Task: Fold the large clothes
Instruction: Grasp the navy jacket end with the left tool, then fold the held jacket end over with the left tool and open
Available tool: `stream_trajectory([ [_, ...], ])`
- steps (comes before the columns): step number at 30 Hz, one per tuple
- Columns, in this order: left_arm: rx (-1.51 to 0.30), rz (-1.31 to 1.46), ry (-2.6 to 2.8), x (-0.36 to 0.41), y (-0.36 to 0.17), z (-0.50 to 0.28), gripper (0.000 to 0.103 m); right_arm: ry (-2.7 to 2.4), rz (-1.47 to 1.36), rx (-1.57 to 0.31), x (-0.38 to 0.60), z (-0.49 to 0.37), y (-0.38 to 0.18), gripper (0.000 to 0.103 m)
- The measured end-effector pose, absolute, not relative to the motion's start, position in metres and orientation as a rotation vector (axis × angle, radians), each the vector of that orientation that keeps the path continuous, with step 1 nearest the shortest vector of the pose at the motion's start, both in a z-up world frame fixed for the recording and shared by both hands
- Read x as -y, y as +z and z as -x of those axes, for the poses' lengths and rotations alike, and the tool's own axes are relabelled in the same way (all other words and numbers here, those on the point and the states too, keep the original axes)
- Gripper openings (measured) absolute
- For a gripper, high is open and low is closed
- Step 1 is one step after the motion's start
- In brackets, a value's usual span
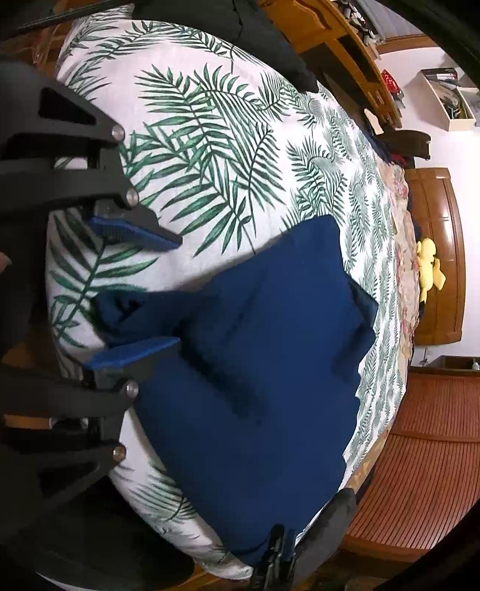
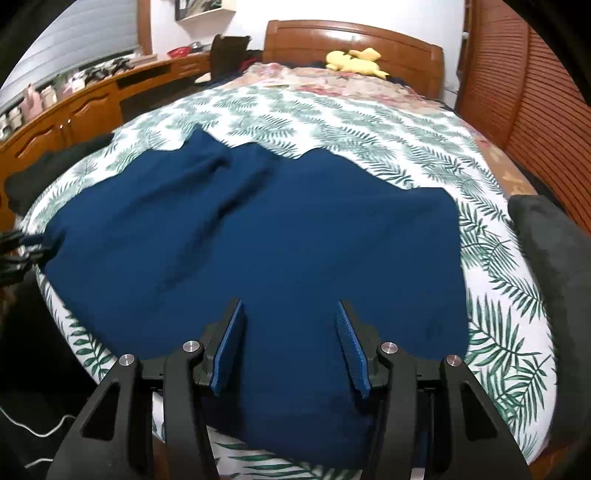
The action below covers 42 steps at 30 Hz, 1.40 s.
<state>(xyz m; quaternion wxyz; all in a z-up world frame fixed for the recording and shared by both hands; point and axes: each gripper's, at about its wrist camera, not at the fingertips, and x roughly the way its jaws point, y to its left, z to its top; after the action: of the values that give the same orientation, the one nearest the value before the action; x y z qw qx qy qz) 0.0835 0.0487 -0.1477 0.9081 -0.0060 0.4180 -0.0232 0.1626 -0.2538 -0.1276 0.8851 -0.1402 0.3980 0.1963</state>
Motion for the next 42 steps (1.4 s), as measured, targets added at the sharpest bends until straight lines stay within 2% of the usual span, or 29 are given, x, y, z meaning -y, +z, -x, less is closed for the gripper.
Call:
stream_trajectory([
  [4, -0.862, 0.009, -0.022, -0.054, -0.15, -0.091, 0.068, 0.403, 0.291, -0.824, 0.253, -0.161, -0.13, 0.053],
  [8, -0.857, -0.007, 0.034, -0.061, -0.154, -0.1, 0.096, 0.413, 0.263, -0.835, 0.257, -0.162, -0.129, 0.054],
  [17, -0.846, 0.012, 0.029, -0.066, -0.155, -0.098, 0.097, 0.408, 0.269, -0.833, 0.259, -0.159, -0.131, 0.058],
  [19, -0.841, 0.019, 0.012, -0.065, -0.152, -0.094, 0.092, 0.407, 0.27, -0.835, 0.258, -0.159, -0.132, 0.059],
  [22, -0.841, 0.04, -0.044, -0.062, -0.148, -0.089, 0.069, 0.407, 0.275, -0.835, 0.258, -0.159, -0.135, 0.06],
  [24, -0.848, 0.055, -0.095, -0.057, -0.146, -0.088, 0.04, 0.408, 0.27, -0.835, 0.258, -0.16, -0.136, 0.061],
  [25, -0.853, 0.06, -0.12, -0.055, -0.146, -0.088, 0.031, 0.409, 0.266, -0.834, 0.259, -0.16, -0.137, 0.061],
  [26, -0.862, 0.078, -0.155, -0.053, -0.145, -0.089, 0.014, 0.41, 0.262, -0.833, 0.259, -0.159, -0.137, 0.061],
  [29, -0.854, 0.072, -0.159, -0.047, -0.137, -0.091, 0.004, 0.416, 0.257, -0.83, 0.26, -0.158, -0.137, 0.062],
  [35, -0.722, 0.009, -0.18, -0.021, -0.067, -0.102, 0.002, 0.424, 0.238, -0.823, 0.276, -0.154, -0.131, 0.062],
  [42, -0.606, -0.15, -0.34, 0.088, 0.012, -0.147, 0.0, 0.384, 0.163, -0.783, 0.327, -0.142, -0.113, 0.062],
])
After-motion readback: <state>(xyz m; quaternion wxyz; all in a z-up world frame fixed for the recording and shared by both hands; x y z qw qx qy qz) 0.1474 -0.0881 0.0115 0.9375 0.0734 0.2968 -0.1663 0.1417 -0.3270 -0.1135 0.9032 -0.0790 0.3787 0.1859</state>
